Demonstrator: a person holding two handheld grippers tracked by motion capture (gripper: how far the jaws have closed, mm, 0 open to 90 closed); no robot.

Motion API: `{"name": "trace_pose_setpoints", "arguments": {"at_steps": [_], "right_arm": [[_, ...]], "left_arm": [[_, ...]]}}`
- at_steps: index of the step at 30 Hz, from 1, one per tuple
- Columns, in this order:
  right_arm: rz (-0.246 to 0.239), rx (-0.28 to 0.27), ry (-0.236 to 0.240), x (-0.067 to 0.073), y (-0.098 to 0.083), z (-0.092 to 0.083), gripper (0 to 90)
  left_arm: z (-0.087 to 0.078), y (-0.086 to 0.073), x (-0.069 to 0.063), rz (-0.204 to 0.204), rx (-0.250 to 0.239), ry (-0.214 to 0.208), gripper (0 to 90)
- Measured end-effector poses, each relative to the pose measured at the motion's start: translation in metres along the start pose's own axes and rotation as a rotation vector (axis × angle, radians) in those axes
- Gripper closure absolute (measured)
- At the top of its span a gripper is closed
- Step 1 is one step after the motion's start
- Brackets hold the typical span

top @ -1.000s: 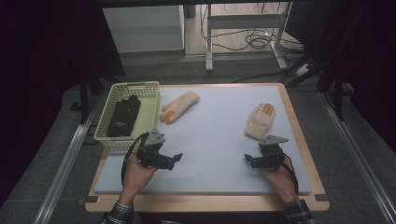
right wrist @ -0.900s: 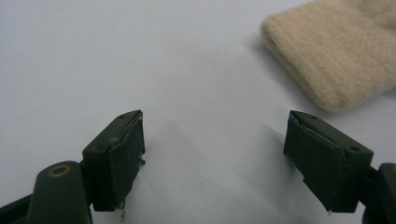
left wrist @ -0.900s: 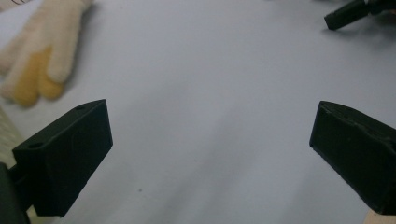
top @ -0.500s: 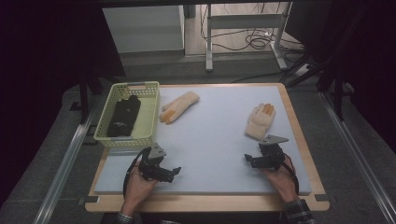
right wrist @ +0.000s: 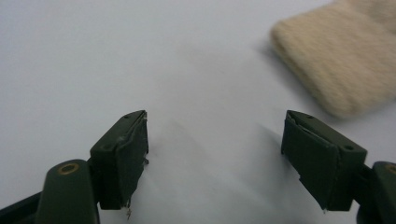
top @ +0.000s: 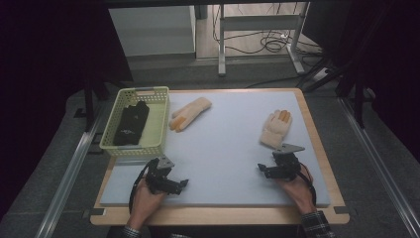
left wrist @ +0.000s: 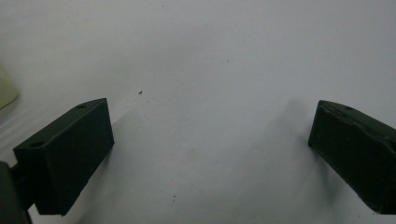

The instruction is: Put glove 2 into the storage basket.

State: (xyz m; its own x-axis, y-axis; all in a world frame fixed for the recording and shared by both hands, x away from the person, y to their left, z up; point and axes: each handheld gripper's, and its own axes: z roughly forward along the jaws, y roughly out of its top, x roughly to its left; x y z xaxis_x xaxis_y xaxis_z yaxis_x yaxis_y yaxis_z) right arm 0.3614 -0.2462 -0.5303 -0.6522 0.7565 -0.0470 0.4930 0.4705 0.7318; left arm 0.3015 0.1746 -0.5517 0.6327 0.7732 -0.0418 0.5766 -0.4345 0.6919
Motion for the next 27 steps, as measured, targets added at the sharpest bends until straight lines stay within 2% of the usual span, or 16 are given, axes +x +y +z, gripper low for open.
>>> {"name": "trace_pose_setpoints", "arguments": {"at_steps": [3,8,11,17,22,27], "right_arm": [[-0.020,-0.002,0.009,0.004,0.004,0.002,25.3],[-0.014,-0.021,0.014,0.002,0.011,-0.003,32.4],[0.010,-0.037,0.024,-0.005,0.016,-0.011,39.5],[0.033,-0.037,0.000,-0.021,0.028,-0.019,49.8],[0.056,-0.040,-0.019,-0.037,0.037,-0.015,55.1],[0.055,-0.033,-0.067,-0.054,0.049,-0.004,55.9]], "left_arm": [[0.000,0.000,0.000,-0.002,-0.003,0.001,0.3],[0.000,0.000,0.000,-0.003,-0.004,0.001,0.3],[0.000,0.000,0.000,-0.003,-0.005,0.001,0.3],[0.000,0.000,0.000,-0.003,-0.005,0.001,0.4],[0.000,0.000,0.000,-0.003,-0.005,0.001,0.4],[0.000,0.000,0.000,-0.004,-0.005,0.001,0.4]]}}
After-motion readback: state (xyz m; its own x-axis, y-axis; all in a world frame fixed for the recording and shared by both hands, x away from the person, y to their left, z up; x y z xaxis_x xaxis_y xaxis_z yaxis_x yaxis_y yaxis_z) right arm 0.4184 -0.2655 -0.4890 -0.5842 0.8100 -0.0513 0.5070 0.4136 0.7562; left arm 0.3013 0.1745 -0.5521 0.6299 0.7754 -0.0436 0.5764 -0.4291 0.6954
